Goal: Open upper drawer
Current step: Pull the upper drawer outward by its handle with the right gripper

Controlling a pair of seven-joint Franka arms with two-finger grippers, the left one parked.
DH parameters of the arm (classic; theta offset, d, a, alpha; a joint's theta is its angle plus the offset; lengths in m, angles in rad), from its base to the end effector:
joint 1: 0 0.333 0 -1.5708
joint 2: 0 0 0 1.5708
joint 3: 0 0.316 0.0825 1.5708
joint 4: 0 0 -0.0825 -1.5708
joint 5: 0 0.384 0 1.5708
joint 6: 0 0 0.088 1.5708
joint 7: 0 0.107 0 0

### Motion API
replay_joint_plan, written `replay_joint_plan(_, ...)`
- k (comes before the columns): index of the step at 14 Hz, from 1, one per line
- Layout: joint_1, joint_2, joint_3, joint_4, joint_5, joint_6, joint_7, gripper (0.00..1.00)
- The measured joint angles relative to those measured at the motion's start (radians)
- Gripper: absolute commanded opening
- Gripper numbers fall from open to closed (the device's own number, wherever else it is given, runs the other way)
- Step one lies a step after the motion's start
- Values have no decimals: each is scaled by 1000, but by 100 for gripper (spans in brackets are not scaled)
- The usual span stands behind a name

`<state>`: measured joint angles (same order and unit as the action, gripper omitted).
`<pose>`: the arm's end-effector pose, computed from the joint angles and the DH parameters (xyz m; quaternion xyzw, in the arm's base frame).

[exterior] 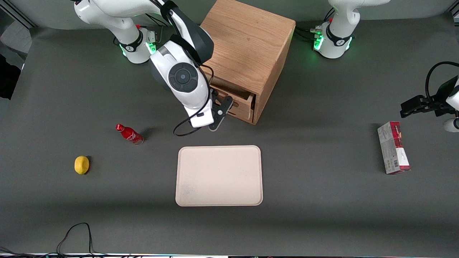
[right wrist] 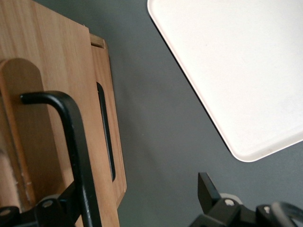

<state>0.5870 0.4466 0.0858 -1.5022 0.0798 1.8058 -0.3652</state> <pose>0.5250 0.4165 0.4003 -0.8720 -0.4810 0.0785 0.0453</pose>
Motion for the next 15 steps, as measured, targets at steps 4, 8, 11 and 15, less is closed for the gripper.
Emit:
replay_joint_plan(4,-20,1,0,2,1,2,-17,100)
replay_joint_plan(8,-34,5,-1,6,4,4,-18,100)
replay_joint_plan(11,-50,16,-1,17,4,5,-18,100)
replay_joint_plan(15,-71,41,-1,43,5,5,-19,100)
